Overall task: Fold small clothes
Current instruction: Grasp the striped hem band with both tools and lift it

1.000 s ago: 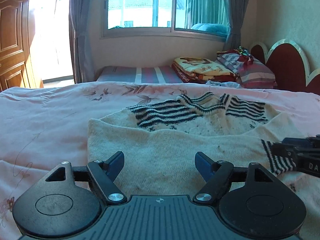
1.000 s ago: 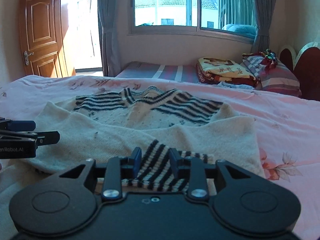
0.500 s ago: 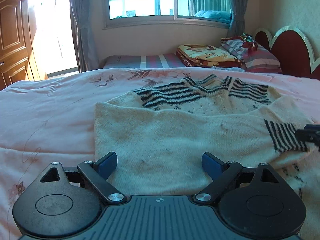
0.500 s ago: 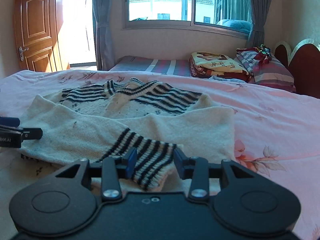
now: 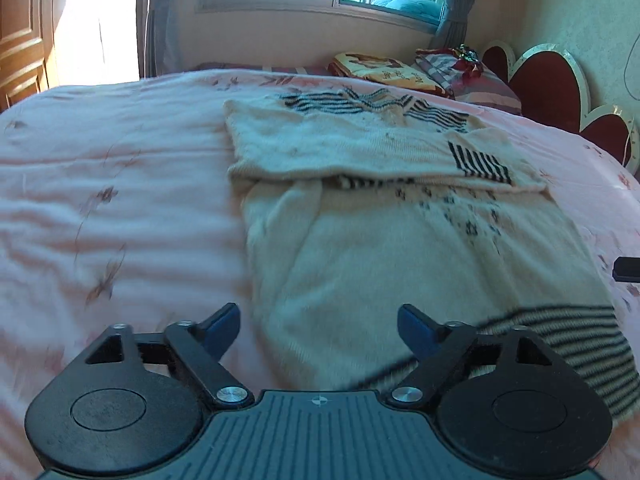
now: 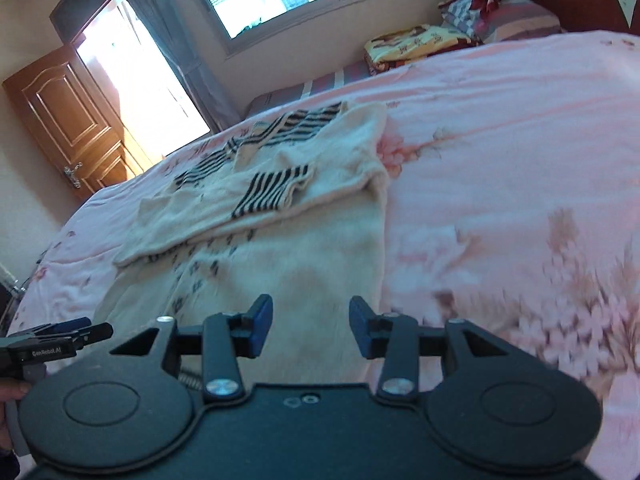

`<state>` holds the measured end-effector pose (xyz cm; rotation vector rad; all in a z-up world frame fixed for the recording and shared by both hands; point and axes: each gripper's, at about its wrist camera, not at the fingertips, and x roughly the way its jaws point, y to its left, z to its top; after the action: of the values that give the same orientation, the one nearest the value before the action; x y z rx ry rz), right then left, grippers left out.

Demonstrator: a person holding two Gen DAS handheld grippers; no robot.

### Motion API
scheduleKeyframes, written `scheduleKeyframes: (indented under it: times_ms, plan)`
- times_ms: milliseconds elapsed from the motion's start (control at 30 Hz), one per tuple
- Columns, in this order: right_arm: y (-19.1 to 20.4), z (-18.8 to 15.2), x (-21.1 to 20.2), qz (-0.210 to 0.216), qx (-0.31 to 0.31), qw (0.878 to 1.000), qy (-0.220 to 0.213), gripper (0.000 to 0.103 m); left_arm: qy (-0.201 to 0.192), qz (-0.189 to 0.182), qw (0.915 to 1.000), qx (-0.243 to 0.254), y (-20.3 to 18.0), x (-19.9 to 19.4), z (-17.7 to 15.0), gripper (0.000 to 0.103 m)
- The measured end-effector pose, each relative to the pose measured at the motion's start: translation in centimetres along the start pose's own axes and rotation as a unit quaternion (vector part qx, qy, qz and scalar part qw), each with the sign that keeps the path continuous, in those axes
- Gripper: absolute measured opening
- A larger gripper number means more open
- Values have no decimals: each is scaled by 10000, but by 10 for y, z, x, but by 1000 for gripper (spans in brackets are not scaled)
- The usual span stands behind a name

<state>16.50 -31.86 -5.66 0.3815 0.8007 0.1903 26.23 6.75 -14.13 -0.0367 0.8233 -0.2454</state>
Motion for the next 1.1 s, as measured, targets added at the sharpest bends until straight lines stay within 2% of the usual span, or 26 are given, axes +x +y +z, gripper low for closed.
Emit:
scheduleKeyframes:
  times_ms: [33,100,200,300,433,500,533,567,633,767,800,833,867,900,1000,1033,1067,1100]
  plan:
    - [0,-11,-6,97,47,9999,130,42,146,-114,9997,-155,7,-9,-11,60]
    - [-2,-33,-15,381,272,9980,428,42,265,-448,9971,-551,22,-27,-30,58]
    - [-5,-58,-20,579,633,9935,743,43,432,-1076,9837,-1371,40,-42,-51,58]
    - [-8,-68,-27,701,951,9909,638,44,695,-1703,9648,-1882,46,-37,-64,58]
    - [-15,-64,-15,991,1242,9857,566,46,694,-2176,9458,-2307,45,-20,-68,58]
    - [-29,-60,-6,1246,1741,9757,457,46,649,-2366,9382,-2442,42,-10,-67,58]
    - [-36,-59,0,1397,1993,9690,423,46,651,-2415,9354,-2500,41,-6,-65,50]
    - [-43,-59,6,1562,2225,9615,402,46,722,-2409,9344,-2522,38,0,-64,31]
    - [-45,-56,11,1668,2285,9579,478,42,826,-2277,9395,-2422,31,9,-64,14]
    - [-34,-60,6,1580,1795,9690,618,39,696,-2237,9461,-2234,24,7,-66,7]
    - [-29,-63,5,1441,1671,9734,612,29,652,-2218,9481,-2183,23,6,-66,7]
    - [-25,-64,4,1273,1519,9781,638,12,616,-2190,9500,-2139,24,3,-65,6]
    - [-21,-65,3,1155,1381,9816,640,8,567,-2154,9530,-2052,23,0,-64,6]
    - [-17,-64,-2,1125,1249,9844,527,7,451,-2074,9571,-1972,23,-6,-61,5]
    - [-5,-58,-32,1312,897,9873,-78,6,31,-2095,9596,-1877,34,-29,-52,5]
    - [-5,-57,-39,1294,802,9880,-252,6,44,-1883,9669,-1719,36,-31,-51,5]
    - [-6,-58,-39,1135,732,9906,-236,6,197,-1743,9699,-1687,40,-26,-53,5]
    - [-11,-61,-32,1043,789,9914,-79,6,389,-1730,9669,-1835,47,-17,-58,5]
